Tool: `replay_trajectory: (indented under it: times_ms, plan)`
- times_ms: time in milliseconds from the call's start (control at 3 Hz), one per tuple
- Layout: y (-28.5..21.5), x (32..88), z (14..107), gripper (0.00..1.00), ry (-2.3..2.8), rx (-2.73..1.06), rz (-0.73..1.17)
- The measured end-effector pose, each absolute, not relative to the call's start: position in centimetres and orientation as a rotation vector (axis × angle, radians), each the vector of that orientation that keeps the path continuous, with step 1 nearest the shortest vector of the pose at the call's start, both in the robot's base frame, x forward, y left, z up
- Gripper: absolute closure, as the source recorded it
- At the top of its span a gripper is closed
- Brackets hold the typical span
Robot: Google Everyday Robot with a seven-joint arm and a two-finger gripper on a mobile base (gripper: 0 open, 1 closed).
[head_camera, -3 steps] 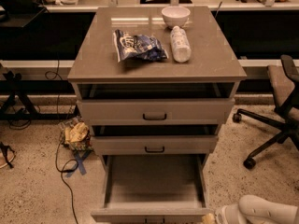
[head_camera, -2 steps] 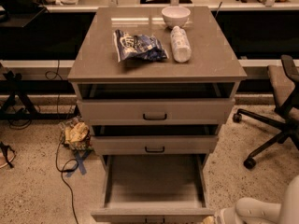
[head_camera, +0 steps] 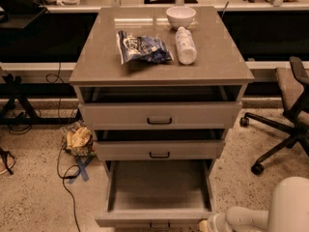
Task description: Close bottom drawer
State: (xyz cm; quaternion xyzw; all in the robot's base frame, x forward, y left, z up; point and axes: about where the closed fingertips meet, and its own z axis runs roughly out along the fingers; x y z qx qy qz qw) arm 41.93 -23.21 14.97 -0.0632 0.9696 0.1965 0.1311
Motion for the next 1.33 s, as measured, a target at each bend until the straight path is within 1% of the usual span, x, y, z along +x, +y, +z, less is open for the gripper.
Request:
replay_trajectory:
  times_ms: [333,667,1000,1333]
  plan:
    - [-20.8,45.3,15.3,1.00,2.728,-0.260,0.584]
    - [-14.8,52.0,16.0,1.00,2.584,-0.422,0.682]
    - [-11.3,54.8,16.2,1.00,2.517,-0.514,0.740]
    - [-11.3,54.8,16.2,1.00,2.517,-0.514,0.740]
